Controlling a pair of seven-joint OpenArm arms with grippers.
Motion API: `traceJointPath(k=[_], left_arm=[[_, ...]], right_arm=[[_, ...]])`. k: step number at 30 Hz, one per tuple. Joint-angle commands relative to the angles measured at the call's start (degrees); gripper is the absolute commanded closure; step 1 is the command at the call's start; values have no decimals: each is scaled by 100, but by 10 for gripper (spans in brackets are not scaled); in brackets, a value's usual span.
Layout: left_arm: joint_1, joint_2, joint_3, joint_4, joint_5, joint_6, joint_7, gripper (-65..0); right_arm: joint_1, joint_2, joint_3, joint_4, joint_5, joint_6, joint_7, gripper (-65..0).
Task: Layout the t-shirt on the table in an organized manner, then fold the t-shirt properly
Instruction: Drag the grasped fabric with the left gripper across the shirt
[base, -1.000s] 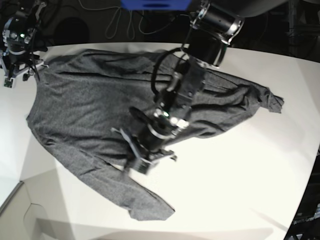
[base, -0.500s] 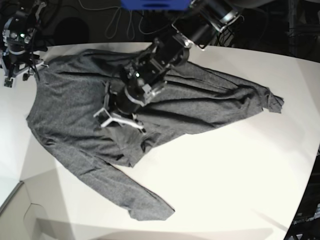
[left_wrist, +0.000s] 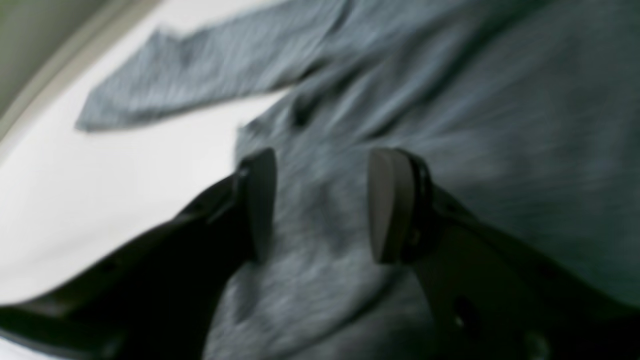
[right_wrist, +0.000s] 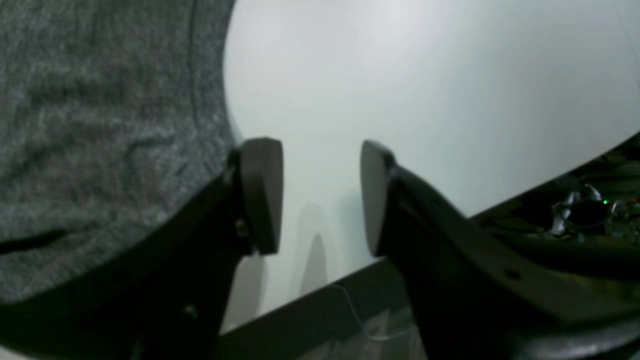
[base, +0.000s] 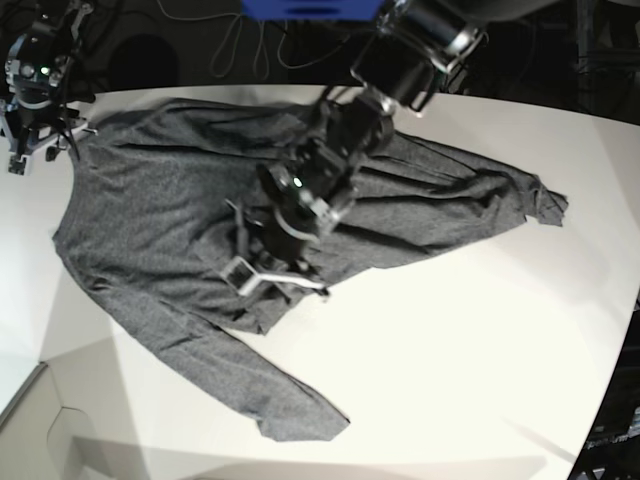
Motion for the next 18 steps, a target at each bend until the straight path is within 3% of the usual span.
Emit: traceJointPath(k=[1,8,14,18], left_arm=[[-175,57,-73,-84,-11,43,-104,-292],[-483,57,-301,-541,-55,43,-113,-291],[-658,57,-266,-717,-934,43,-113,-292],[-869,57,-240,-1139,-1101,43,-113,-288]], right_arm=[[2,75,23,97,-25,-14,135,-261],[2,75,23,97,-25,-14,135,-261],[2,75,23,97,-25,-14,135,-261],[2,75,23,97,-25,-14,135,-261]])
